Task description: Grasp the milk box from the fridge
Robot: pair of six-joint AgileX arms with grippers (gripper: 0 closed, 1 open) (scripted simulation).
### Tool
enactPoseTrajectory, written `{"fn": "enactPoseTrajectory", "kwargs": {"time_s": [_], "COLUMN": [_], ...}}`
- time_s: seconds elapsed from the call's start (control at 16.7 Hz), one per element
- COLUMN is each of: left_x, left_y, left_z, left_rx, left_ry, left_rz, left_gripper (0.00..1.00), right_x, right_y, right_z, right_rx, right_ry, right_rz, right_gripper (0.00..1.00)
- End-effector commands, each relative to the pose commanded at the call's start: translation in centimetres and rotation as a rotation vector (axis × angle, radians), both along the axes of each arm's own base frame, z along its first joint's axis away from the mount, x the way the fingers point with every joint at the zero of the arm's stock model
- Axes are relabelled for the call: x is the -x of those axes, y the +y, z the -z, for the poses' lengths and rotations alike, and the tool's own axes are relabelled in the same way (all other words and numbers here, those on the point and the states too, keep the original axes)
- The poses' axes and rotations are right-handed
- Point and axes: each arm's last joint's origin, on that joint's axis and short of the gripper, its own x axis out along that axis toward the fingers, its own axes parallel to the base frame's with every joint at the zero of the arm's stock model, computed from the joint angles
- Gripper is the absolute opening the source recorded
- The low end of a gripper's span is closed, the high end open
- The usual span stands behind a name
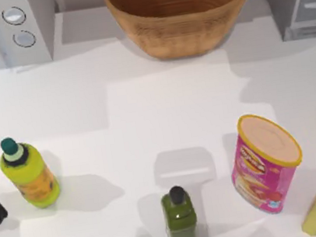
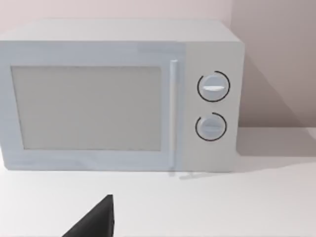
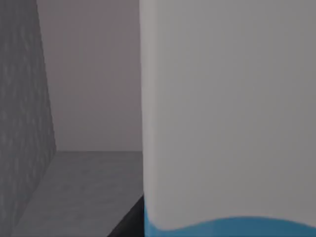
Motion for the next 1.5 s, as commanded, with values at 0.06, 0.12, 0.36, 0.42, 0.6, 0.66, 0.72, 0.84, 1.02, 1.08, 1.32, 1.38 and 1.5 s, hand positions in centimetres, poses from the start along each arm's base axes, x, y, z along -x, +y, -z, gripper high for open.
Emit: {"fn": "enactPoseTrajectory", "kwargs": {"time_s": [0.06,0.12,0.36,0.42,0.6,0.66,0.72,0.84,1.02,1.08,1.32,1.38,1.5], "left_x": [0.0,0.0,0.0,0.0,0.0,0.0,0.0,0.0,0.0,0.0,0.0,0.0,0.0], "left_y": [0.0,0.0,0.0,0.0,0.0,0.0,0.0,0.0,0.0,0.0,0.0,0.0,0.0], "left_z": [0.0,0.0,0.0,0.0,0.0,0.0,0.0,0.0,0.0,0.0,0.0,0.0,0.0], "left_rx": [0.0,0.0,0.0,0.0,0.0,0.0,0.0,0.0,0.0,0.0,0.0,0.0,0.0], "left_ry": [0.0,0.0,0.0,0.0,0.0,0.0,0.0,0.0,0.0,0.0,0.0,0.0,0.0], "left_rz": [0.0,0.0,0.0,0.0,0.0,0.0,0.0,0.0,0.0,0.0,0.0,0.0,0.0], "left_gripper": [1.0,1.0,1.0,1.0,1.0,1.0,1.0,1.0,1.0,1.0,1.0,1.0,1.0], "right_x": [0.0,0.0,0.1,0.4,1.8,2.5,3.3,5.3,9.0,10.5,16.7,18.2,20.9], "right_y": [0.0,0.0,0.2,0.2,0.8,1.2,1.6,2.6,4.3,4.9,7.1,7.5,8.2], "right_z": [0.0,0.0,0.1,0.0,-1.4,-2.1,-2.9,-4.5,-6.5,-6.9,-7.5,-7.3,-6.4], "right_rx": [0.0,0.0,-0.005,-0.007,-0.003,0.001,0.004,0.011,0.015,0.016,0.015,0.014,0.012], "right_ry": [-0.001,-0.001,0.01,0.017,0.029,0.03,0.03,0.029,0.031,0.031,0.028,0.026,0.023], "right_rz": [-0.001,-0.001,-0.001,0.005,0.018,0.021,0.024,0.027,0.025,0.023,0.017,0.015,0.013], "right_gripper": [0.0,0.0,0.0,0.0,0.0,0.0,0.0,0.0,0.0,0.0,0.0,0.0,0.0]}}
